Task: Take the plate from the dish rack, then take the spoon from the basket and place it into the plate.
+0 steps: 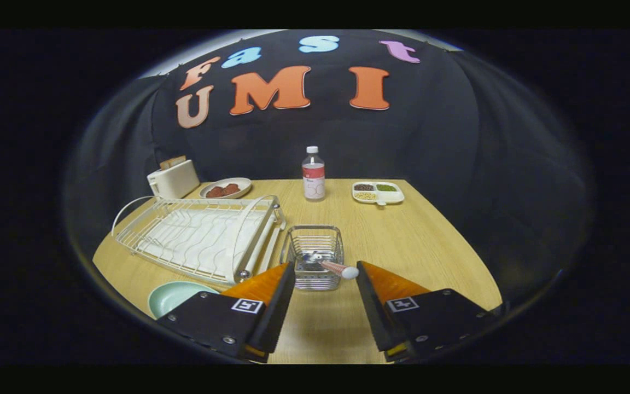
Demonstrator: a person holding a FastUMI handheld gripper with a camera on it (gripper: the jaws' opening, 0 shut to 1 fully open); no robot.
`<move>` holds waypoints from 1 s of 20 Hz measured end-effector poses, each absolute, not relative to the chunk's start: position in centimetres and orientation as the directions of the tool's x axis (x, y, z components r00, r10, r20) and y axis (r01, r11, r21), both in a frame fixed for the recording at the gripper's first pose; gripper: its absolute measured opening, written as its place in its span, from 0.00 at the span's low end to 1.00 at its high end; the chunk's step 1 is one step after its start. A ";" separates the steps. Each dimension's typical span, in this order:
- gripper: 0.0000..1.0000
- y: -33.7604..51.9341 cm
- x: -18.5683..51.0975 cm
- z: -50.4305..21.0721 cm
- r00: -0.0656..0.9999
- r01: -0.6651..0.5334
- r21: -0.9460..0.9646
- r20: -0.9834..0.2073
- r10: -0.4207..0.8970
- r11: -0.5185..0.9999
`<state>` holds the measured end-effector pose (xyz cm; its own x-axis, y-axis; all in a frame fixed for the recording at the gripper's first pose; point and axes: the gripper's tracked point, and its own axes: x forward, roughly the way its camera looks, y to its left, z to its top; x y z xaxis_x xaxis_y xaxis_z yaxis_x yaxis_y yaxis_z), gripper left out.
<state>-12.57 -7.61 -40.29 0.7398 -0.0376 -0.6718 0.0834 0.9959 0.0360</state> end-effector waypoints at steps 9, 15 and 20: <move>0.36 -5.2 -12.5 -41.3 0.736 0.016 0.038 -0.677 0.014 0.999; 0.13 -5.4 -10.9 -39.3 0.764 0.032 0.053 -0.645 0.010 0.998; 0.11 -6.4 -10.1 -36.2 0.783 0.049 0.068 -0.622 0.004 0.996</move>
